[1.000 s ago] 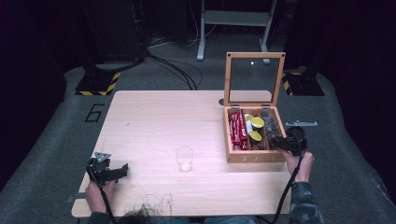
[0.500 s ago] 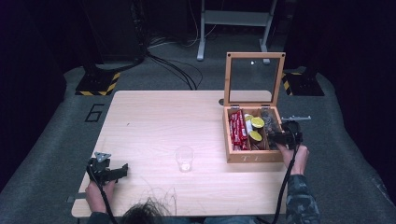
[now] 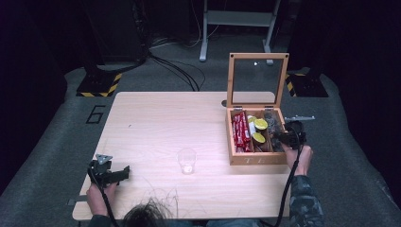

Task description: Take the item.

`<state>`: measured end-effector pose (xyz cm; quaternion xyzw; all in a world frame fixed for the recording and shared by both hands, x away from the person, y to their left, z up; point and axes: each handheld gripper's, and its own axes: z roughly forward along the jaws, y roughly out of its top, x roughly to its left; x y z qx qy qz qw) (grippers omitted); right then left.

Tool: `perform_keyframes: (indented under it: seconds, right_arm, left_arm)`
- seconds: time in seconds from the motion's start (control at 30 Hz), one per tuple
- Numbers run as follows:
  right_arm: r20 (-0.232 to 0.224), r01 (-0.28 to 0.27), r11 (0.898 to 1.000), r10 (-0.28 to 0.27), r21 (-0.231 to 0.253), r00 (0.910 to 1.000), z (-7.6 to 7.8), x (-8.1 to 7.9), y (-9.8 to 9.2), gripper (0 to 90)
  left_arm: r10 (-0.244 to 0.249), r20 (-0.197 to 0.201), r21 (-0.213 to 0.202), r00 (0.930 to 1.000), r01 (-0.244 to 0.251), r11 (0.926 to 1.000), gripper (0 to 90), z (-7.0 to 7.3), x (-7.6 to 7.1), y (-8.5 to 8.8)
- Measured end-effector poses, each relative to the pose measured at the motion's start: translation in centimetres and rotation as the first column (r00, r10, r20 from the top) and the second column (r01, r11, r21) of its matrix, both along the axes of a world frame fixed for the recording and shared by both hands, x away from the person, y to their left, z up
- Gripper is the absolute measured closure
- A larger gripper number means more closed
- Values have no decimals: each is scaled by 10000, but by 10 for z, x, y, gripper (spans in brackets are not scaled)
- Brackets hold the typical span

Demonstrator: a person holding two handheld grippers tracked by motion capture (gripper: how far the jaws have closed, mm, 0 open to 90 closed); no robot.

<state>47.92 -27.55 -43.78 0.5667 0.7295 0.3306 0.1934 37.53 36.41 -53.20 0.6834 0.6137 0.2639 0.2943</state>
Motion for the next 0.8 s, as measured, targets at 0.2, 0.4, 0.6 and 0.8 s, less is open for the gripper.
perform_keyframes:
  seconds: [0.2, 0.4, 0.6, 0.8]
  right_arm:
    - [463, -112, 9999, 118, -131, 9989, 13, -9, 1, 900]
    - [1021, -191, 9998, 191, -11, 9946, 33, -21, 1, 900]
    - [1342, -615, 9981, 596, 96, 9892, 53, -31, 9, 900]
    - [1666, -1291, 9916, 1255, 110, 9780, 67, -42, 25, 900]
  left_arm:
    - [-4, -2, 4, 10000, 4, 10000, 22, 0, 0, 0]
    - [-1, -1, -2, 10000, 1, 10000, 22, 0, 0, 0]
    - [-7, -5, 4, 10000, 7, 10000, 22, 0, 0, 0]
    - [0, 1, -3, 10000, 0, 10000, 22, 0, 0, 0]
